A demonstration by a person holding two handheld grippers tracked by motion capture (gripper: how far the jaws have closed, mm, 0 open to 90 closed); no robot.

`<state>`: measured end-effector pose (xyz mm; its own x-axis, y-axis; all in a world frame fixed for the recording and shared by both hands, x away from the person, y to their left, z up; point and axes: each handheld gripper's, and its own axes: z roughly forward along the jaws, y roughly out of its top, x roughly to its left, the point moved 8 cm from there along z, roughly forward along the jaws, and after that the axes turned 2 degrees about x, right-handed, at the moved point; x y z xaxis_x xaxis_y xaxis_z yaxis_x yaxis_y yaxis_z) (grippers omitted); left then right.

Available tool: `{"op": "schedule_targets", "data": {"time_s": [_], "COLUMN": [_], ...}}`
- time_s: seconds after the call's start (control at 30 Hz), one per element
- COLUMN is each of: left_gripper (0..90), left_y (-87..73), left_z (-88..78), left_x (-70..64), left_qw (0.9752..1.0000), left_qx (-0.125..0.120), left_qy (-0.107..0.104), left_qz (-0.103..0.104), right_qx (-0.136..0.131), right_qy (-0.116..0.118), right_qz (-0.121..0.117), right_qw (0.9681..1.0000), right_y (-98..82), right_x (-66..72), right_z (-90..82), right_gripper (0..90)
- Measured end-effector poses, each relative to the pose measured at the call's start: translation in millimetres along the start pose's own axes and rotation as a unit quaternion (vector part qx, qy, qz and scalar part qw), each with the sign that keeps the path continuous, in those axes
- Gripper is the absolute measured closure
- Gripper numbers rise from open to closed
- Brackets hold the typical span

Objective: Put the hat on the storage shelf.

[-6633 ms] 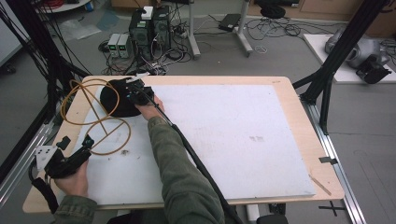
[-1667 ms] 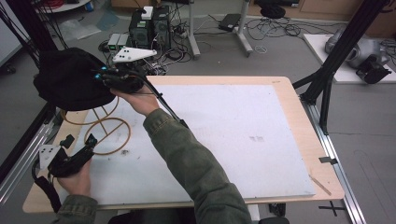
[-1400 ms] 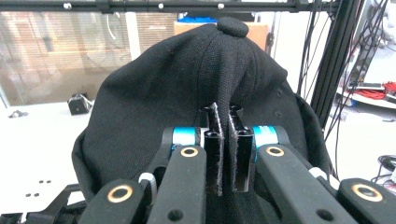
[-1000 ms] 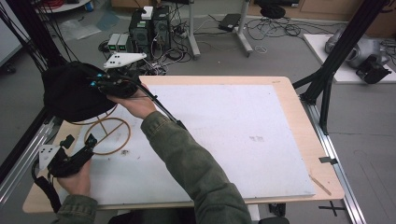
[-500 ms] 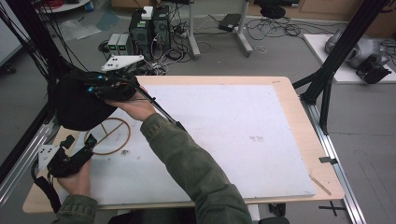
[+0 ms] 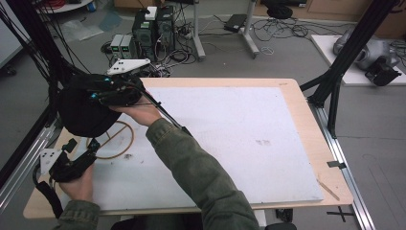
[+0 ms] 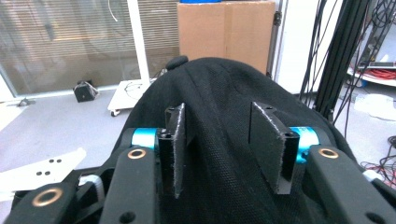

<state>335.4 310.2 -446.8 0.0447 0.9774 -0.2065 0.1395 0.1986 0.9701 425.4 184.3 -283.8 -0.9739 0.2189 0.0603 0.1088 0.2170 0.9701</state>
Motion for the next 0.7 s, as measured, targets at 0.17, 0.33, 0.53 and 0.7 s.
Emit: {"op": "schedule_targets", "data": {"time_s": [0.17,0.33,0.53,0.7], "left_gripper": [22.3,22.2,22.3,22.2], "left_y": [-0.2,-0.4,-0.8,-1.0], "left_z": [0.1,0.1,-0.1,-0.4], "left_x": [-0.1,-0.6,-0.5,-0.7], "left_qw": [1.0,1.0,1.0,1.0], "left_qx": [0.001,0.001,0.003,0.004], "left_qy": [0.001,0.002,0.003,0.003], "left_qz": [0.0,0.001,0.002,0.004], "right_qx": [-0.011,-0.024,-0.049,-0.054], "right_qy": [0.002,-0.002,-0.035,-0.072], "right_qz": [0.008,0.017,0.014,0.013], "right_qw": [0.9999,0.9996,0.9981,0.9958], "right_y": [1.7,4.2,10.0,11.8], "right_x": [-1.7,-5.1,-14.9,-29.8], "right_z": [-2.8,-6.9,-20.6,-43.7], "right_gripper": [50.1,34.8,13.9,11.7]}}
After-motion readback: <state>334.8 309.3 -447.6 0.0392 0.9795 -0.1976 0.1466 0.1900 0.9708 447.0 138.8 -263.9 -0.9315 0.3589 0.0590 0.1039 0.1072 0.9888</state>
